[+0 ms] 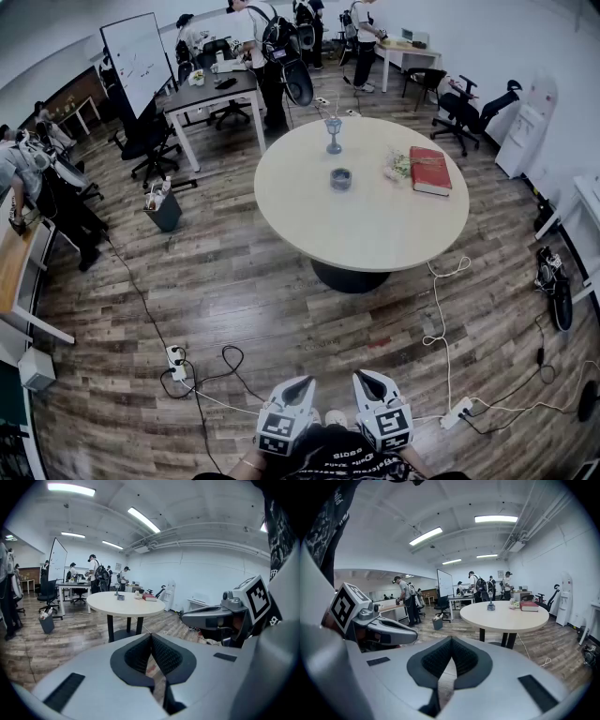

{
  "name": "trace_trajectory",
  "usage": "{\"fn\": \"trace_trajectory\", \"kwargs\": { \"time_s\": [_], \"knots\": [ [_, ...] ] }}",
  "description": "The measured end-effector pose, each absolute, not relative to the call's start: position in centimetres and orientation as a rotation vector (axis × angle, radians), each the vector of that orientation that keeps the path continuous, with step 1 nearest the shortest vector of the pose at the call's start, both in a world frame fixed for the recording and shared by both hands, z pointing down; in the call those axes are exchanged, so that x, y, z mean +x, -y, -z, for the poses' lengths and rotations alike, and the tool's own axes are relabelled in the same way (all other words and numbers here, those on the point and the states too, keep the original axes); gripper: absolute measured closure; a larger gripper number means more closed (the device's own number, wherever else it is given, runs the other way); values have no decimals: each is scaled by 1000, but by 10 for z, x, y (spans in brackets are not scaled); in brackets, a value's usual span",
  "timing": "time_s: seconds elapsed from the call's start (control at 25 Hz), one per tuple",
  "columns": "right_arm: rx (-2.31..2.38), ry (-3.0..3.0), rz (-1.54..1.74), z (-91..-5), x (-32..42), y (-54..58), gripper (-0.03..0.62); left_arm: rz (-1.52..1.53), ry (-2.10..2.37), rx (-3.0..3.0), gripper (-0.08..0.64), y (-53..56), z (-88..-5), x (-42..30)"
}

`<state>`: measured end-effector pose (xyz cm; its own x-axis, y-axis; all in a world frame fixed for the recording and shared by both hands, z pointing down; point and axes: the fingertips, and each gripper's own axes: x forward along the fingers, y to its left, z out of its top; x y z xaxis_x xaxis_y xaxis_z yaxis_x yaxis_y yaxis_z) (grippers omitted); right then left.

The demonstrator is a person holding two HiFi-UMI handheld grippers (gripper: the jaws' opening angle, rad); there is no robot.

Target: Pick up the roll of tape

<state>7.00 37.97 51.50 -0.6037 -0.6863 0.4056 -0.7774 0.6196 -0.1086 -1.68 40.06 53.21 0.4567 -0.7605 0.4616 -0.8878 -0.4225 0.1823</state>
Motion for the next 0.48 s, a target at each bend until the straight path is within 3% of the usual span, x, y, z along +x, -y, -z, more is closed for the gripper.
{"fn": "trace_trajectory", "kwargs": {
  "time_s": [0.48],
  "knots": [
    [1189, 2491, -373, -518, 92, -401, 588, -351, 1461, 2236, 538, -418, -531, -23]
  ]
}}
